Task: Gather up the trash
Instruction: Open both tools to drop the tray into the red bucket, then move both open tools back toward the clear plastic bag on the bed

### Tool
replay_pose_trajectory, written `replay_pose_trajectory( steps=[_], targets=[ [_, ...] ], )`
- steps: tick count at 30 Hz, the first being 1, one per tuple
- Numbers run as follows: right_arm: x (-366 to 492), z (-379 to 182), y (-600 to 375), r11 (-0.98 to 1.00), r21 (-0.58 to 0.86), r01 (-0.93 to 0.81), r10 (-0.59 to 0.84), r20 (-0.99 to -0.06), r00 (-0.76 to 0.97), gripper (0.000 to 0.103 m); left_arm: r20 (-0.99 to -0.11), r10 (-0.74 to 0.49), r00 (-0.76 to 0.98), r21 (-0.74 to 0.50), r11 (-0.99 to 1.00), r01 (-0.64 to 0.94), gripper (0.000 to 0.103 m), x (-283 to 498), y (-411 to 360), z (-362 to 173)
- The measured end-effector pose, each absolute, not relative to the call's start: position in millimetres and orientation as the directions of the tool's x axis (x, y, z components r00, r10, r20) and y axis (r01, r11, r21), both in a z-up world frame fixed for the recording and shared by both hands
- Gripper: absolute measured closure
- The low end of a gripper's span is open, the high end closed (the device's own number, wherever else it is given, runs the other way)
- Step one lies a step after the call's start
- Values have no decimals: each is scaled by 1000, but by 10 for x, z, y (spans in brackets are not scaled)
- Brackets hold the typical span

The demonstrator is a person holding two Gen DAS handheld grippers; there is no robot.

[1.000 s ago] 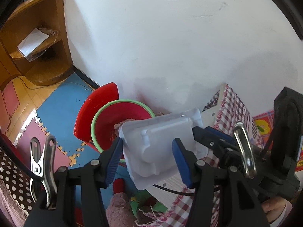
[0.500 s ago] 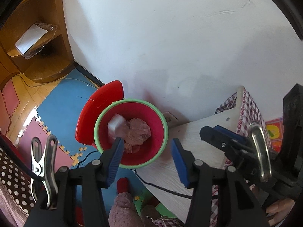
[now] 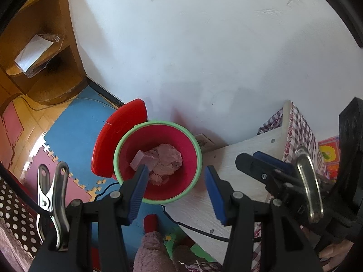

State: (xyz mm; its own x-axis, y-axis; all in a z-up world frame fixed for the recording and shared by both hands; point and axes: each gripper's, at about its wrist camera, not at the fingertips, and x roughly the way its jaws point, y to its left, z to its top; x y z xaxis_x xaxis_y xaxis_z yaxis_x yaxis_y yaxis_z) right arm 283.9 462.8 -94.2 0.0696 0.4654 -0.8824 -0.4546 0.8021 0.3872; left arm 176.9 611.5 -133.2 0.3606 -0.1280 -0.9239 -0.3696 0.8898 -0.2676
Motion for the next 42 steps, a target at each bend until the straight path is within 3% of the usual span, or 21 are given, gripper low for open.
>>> replay_pose_trajectory(
  steps=[23, 42],
  targets=[
    [2413, -572, 4275, 779, 466, -420, 554, -825, 110, 61, -920, -55, 387, -200, 917, -345, 50, 1428, 5970, -1031],
    [1579, -279, 3718, 699, 557, -448, 651, -755, 76, 61, -917, 16, 398, -150, 912, -383, 50, 685, 5623, -733]
  ],
)
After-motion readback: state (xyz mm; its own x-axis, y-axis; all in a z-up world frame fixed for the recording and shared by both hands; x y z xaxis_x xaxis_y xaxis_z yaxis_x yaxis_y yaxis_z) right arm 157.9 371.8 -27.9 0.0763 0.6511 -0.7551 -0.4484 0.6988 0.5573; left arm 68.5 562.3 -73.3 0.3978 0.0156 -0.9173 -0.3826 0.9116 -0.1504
